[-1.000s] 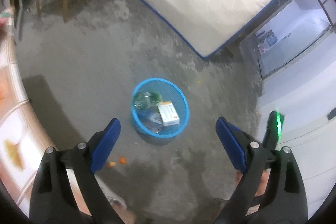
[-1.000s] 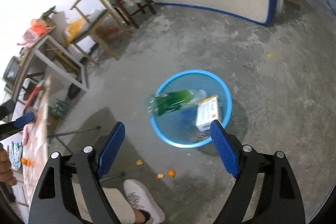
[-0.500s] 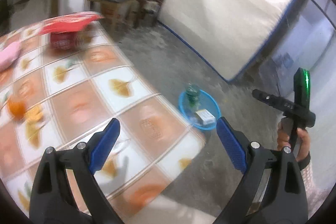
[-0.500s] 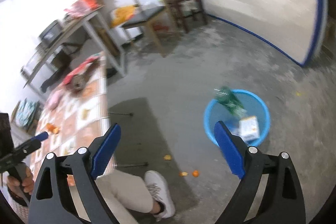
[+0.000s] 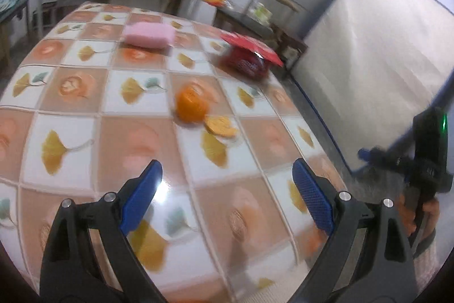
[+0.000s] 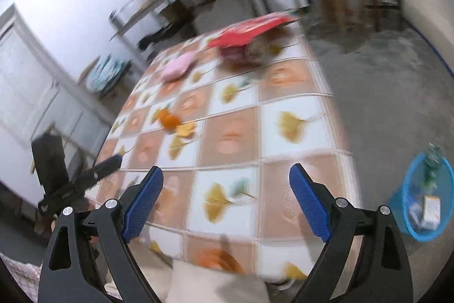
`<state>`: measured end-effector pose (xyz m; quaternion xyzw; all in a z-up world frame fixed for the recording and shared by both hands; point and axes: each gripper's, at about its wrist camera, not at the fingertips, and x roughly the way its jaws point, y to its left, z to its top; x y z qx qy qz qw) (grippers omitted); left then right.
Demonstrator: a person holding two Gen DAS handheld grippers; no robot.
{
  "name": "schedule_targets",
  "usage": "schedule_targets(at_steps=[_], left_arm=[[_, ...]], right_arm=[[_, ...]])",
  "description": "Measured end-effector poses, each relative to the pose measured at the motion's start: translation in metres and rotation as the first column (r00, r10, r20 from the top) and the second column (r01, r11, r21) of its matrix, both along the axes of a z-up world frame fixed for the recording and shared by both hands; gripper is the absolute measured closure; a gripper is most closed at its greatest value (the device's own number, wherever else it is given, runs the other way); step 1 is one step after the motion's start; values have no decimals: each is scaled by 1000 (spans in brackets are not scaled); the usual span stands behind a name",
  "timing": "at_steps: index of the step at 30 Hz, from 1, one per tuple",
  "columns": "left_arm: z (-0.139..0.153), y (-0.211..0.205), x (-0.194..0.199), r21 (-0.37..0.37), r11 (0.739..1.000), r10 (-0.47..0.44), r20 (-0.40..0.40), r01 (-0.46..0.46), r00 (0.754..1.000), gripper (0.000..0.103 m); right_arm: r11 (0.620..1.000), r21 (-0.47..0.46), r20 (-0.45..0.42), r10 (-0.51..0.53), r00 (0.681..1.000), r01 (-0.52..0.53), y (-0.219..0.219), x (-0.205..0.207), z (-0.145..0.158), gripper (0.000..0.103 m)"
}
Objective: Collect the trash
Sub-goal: 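Move both tools back over the table toward the orange peels, then grasp the orange peel with the left tool while the right tool grasps another peel piece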
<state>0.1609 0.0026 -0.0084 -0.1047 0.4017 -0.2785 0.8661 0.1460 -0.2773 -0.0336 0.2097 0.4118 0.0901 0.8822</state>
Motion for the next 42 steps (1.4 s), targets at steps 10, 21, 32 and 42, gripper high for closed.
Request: schedule_targets(at_steps=[10,21,32,42], left_arm=[[-5,-2,111,67,994,88,-61,-84,994,25],[-42,-3,121,85,996,24,-149,-12,988,39],[-43,19,83,85,996,-8,-151,21,988,42],[-44,53,66,13,999,46,-154,-44,987,42]], right_arm=[[991,-75,-123,98,988,-108,73,121,-37,41],[940,-277,-161,160,974,-200,112,137,-57,63],[918,-328,-137,185,973,-220,115,126,-53,99],[932,-307,-94,173,980,-194,115,119,-35,100]])
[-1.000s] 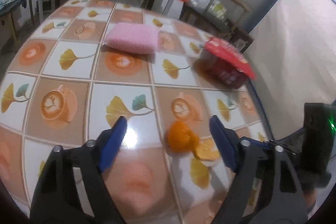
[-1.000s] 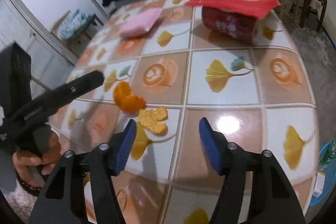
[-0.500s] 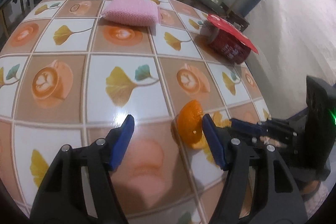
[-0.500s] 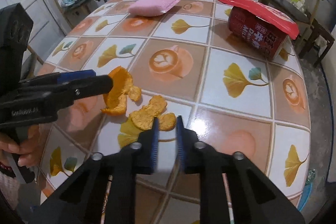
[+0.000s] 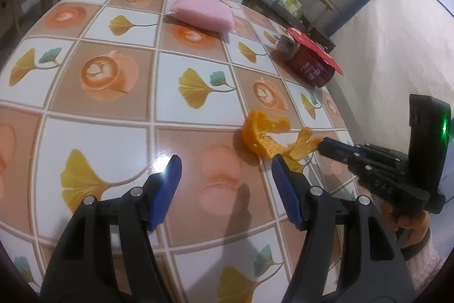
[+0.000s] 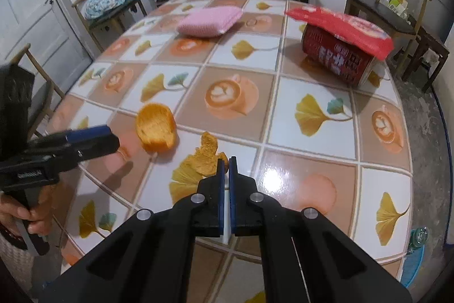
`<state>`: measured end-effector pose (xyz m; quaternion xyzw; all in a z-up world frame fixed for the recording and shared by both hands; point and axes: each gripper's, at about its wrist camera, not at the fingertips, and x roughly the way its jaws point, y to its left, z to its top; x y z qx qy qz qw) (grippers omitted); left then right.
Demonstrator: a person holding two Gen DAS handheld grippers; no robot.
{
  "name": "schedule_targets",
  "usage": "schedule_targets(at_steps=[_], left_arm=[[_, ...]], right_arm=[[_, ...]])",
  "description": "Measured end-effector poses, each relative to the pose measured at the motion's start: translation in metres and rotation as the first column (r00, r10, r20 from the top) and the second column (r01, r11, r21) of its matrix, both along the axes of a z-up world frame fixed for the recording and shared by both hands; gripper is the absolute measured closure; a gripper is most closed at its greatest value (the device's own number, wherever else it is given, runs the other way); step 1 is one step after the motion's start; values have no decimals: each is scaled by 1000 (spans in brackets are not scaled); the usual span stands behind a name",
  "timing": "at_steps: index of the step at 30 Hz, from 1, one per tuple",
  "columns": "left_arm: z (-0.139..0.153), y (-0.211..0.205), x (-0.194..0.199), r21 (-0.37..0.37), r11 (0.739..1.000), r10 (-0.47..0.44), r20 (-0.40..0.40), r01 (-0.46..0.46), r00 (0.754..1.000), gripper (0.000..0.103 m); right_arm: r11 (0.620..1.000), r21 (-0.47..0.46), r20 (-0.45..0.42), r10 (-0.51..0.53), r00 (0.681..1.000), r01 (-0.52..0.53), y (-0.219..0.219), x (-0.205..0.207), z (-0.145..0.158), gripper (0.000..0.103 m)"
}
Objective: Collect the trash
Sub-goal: 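Grasp the orange peel with the left tool while the right tool grasps another peel piece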
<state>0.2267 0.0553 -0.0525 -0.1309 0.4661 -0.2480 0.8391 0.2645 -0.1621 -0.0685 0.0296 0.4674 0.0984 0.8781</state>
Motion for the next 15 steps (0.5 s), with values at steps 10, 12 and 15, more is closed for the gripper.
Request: schedule_targets(at_steps=[10,12,15], left_arm=[[-1,13,-8,-33,999,11,1,-11,1000,42],[-1,14,-9,-41,999,11,0,-11,1000,42],[-1,16,-8,-51,999,16,-7,-16,1000,42]], right_arm=[[999,50,114,11,993,-17,5,-5,54,100],[996,81,126,27,992,-37,10,-3,61,100],[990,121,120,56,991,-70,20,3,59,100]])
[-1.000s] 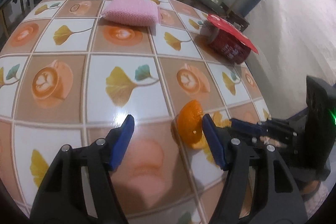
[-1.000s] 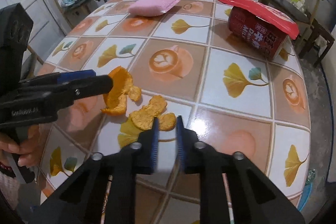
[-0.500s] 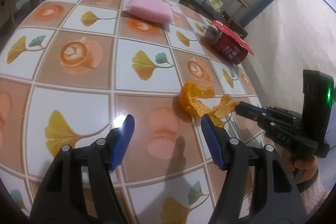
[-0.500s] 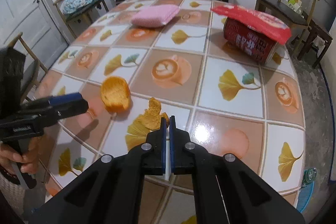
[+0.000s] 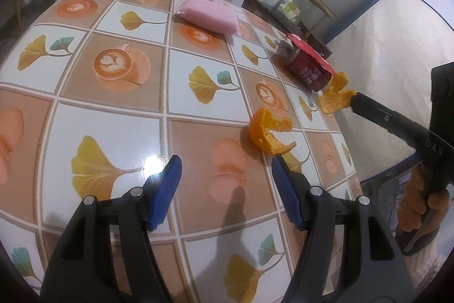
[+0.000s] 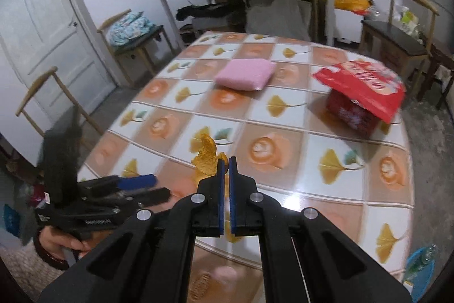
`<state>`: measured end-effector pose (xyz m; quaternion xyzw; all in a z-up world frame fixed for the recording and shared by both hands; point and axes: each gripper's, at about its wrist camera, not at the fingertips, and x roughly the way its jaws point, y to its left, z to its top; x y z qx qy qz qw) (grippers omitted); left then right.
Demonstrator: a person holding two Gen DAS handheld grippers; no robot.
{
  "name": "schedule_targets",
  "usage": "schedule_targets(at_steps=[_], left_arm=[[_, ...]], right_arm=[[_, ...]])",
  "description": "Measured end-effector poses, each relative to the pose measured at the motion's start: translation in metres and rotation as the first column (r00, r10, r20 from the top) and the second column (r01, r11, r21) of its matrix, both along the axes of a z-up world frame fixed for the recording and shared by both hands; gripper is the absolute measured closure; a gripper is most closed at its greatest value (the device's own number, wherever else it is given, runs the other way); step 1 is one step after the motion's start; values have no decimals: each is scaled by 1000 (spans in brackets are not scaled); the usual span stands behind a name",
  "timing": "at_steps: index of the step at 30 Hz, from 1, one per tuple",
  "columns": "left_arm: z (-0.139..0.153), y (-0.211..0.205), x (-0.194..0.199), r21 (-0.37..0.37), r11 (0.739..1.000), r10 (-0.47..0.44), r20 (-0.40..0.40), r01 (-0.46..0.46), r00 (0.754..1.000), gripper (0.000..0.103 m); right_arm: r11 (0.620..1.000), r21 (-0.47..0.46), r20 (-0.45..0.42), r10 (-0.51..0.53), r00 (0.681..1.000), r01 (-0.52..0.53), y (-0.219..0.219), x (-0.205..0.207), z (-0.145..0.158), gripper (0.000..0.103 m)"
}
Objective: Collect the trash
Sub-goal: 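Grasp the orange peel with the left tool while the right tool grasps another peel piece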
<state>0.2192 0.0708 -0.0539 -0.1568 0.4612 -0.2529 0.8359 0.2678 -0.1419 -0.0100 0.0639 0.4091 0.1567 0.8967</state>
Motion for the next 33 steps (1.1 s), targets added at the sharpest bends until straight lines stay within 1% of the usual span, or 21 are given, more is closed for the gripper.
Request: schedule_targets(at_steps=[2,4,6,7,9,10,12,14,16,18,19,20,21,23,25,27,28,30,31,32,33], left_arm=[[0,1,0,-4,1000,6,-3,-6,1000,42],[1,3,0,-15,1000,7,-3,-7,1000,42],[2,4,-1,-25,1000,9,-3,-9,1000,41],[2,5,-1,-35,999,7,-1,-7,1000,41],[5,6,-1,-62,998,-5,6,5,1000,41],[6,6,-1,-73,997,-12,8,12,1000,41],[9,5,1,-131,991,-31,7,31,1000,41],[14,0,7,-212,976,-52,-2,51,999,41],[18,-10,12,-221,973,-71,7,71,997,41],[19,-26,18,-164,982,-99,6,98,995,41],[18,-35,21,-120,987,-106,-3,105,994,41],[15,-46,25,-66,992,-112,-21,110,993,42],[11,-52,28,-40,993,-115,-39,113,993,42],[6,-60,33,-10,994,-112,-64,111,992,48],[2,-66,37,29,994,-106,-73,108,992,52],[0,-69,40,63,993,-98,-69,103,993,56],[0,-70,40,79,992,-96,-62,101,993,59],[-1,-73,41,117,988,-95,-49,100,994,62],[-1,-74,41,136,986,-94,-43,99,995,65],[0,-75,41,153,983,-94,-38,99,995,67],[0,-76,41,170,981,-93,-32,97,995,68]], right_arm=[[1000,5,-44,22,999,-22,9,7,-14,100],[999,-22,-104,46,994,-49,19,13,-33,96],[997,-70,-149,28,988,-39,22,16,-48,84],[997,-61,-152,28,988,-37,20,15,-50,81],[999,-24,-128,27,991,-31,12,9,-47,69],[999,-21,-115,24,993,-27,9,7,-44,67],[1000,-10,-85,12,996,-13,-1,1,-36,67],[1000,14,-67,-6,998,7,-13,-4,-30,67],[999,28,-54,-31,998,32,-25,-7,-25,67],[998,31,-39,-53,998,54,-35,-11,-22,66],[998,31,-31,-62,998,63,-40,-12,-20,65],[997,27,-20,-75,997,76,-46,-15,-18,62],[996,22,-9,-89,996,89,-52,-17,-16,58],[992,22,7,-125,992,125,-67,-18,-14,54],[987,53,2,-154,988,154,-82,-16,-14,53],[973,126,-13,-191,982,191,-104,-12,-15,53],[960,183,-31,-211,977,213,-119,-7,-17,53],[928,274,-75,-240,968,251,-140,1,-22,53],[902,334,-109,-251,962,273,-153,7,-27,53],[856,419,-154,-263,952,304,-170,15,-34,52],[825,466,-176,-268,947,320,-180,20,-39,52]])
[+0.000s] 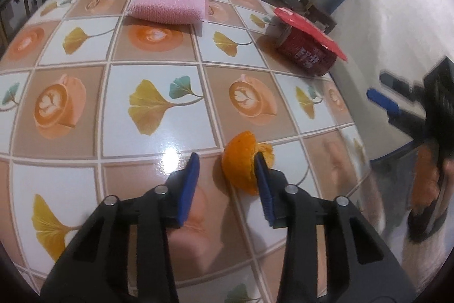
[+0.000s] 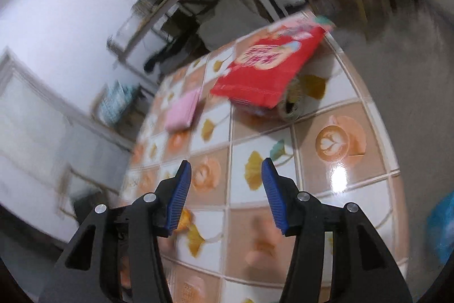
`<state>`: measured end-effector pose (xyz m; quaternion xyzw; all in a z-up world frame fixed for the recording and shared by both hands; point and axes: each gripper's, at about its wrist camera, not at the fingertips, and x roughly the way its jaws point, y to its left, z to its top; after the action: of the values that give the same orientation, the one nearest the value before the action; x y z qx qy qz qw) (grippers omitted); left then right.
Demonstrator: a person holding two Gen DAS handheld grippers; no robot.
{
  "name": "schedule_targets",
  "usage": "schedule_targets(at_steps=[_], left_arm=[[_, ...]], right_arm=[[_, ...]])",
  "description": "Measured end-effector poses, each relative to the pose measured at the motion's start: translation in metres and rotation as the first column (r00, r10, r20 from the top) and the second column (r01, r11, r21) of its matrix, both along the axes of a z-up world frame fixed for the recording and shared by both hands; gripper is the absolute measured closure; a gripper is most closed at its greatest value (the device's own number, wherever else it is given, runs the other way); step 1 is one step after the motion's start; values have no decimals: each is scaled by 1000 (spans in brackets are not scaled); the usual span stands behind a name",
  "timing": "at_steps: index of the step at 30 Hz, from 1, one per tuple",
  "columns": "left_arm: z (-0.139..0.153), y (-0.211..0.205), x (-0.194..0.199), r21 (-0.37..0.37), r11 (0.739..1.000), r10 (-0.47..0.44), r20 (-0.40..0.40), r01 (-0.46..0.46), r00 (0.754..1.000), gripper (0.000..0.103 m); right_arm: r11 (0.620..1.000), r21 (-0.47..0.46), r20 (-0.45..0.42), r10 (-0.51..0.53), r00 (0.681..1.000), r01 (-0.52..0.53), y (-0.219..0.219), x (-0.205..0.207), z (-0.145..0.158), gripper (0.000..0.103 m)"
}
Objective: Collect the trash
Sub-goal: 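Grasp the orange peel with the left tool while the right tool grasps another peel piece, then hold the orange peel in the left tool while the right tool grasps the red snack bag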
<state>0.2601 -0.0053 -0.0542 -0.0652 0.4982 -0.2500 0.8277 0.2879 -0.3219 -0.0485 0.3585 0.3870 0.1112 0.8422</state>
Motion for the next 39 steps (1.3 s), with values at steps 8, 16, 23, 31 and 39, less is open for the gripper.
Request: schedule_targets(at_steps=[8,16,23,31,39], left_arm=[[-1,3,1,-1,1000,9,-14,-9,1000,86],[-2,5,0,-6,1000,16,-19,-16,1000,89],[-3,8,-2,-15,1000,23,-21,-23,1000,91],[-2,13,-4,-26,999,38,-23,-39,999,93],[-3,25,-11,-33,998,60,-25,-61,998,93]], right_arm=[[928,354,-93,-87,992,115,-59,41,-39,53],[898,416,-172,-77,982,143,-59,62,-63,67],[880,458,-150,-61,987,125,-53,60,-69,99],[893,448,-86,6,996,33,-38,15,-47,100],[925,341,-106,213,971,-166,1,-81,-40,100]])
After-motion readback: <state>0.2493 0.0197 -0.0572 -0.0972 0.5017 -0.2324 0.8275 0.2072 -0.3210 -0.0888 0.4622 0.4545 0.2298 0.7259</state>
